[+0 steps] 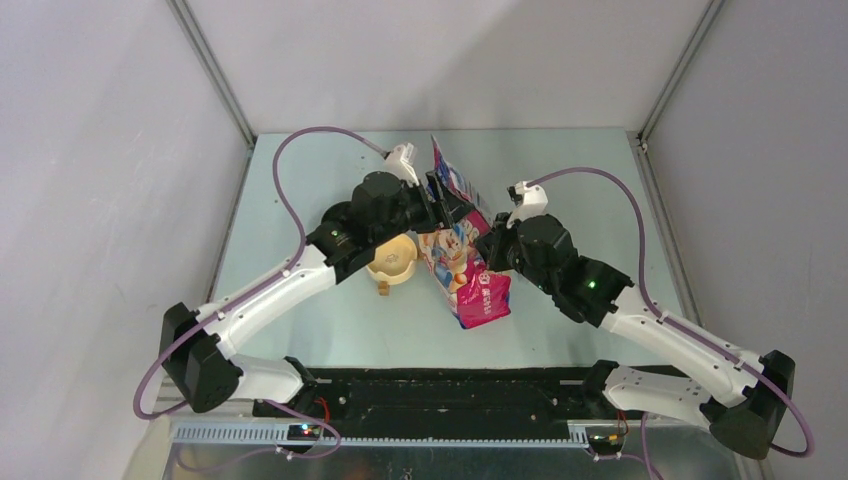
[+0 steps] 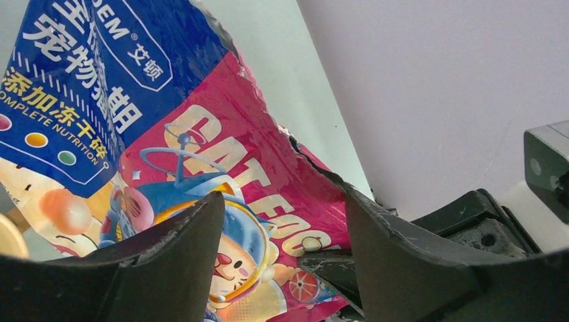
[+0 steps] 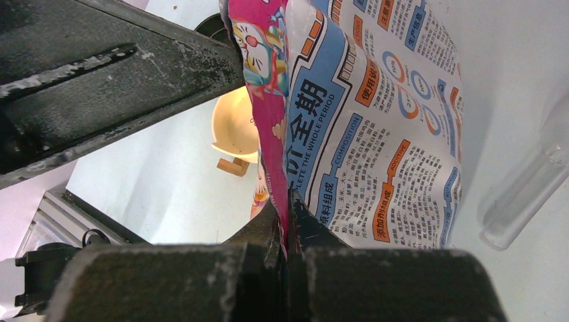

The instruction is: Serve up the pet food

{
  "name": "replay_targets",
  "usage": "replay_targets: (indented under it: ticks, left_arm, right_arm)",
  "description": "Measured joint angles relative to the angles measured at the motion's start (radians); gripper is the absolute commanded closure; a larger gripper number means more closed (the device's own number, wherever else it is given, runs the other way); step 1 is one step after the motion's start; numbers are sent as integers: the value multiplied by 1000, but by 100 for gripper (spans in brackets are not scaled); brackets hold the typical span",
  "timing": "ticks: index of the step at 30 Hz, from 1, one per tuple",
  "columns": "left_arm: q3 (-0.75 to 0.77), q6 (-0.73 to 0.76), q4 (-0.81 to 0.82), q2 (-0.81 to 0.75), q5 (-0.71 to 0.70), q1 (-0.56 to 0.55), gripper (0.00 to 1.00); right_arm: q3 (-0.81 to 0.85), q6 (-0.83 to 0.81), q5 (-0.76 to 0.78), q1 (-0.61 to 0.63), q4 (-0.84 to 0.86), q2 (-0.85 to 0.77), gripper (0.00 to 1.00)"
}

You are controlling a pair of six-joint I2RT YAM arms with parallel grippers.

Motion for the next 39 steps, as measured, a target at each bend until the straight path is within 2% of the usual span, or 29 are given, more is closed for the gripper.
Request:
replay_targets:
  ticks: [3, 6, 9, 11, 13, 17, 19, 26, 31, 39]
  left_arm:
    - [0, 1, -5, 6, -5, -2, 41]
    - [11, 0, -14, 33, -5, -2, 44]
    - [33, 0, -31, 70, -5, -2, 46]
    - [39, 0, -34, 83, -3, -2, 47]
    - [41, -1, -34, 84, -2, -2, 47]
    - [44, -1, -34, 86, -3, -2, 48]
    - [44, -1, -34, 92, -3, -2, 48]
    - [44, -2, -32, 114, 1, -2, 49]
    - [44, -8, -31, 120, 5, -3, 49]
    - [44, -8, -31, 121, 6, -3, 49]
  right_arm:
    - [0, -1, 0, 2, 0, -1, 100]
    - [-1, -9, 0, 4, 2, -2, 100]
    - [-4, -31, 2, 8, 5, -7, 92]
    - [-6, -50, 5, 11, 5, -10, 82]
    - [-7, -63, 4, 13, 6, -16, 67]
    - [-11, -93, -15, 28, 8, -51, 26]
    - [-11, -96, -23, 32, 13, -82, 18]
    - [51, -117, -5, -8, -3, -137, 15]
    - [169, -117, 14, -92, -86, -65, 18]
    - [187, -137, -3, -148, -167, -10, 26]
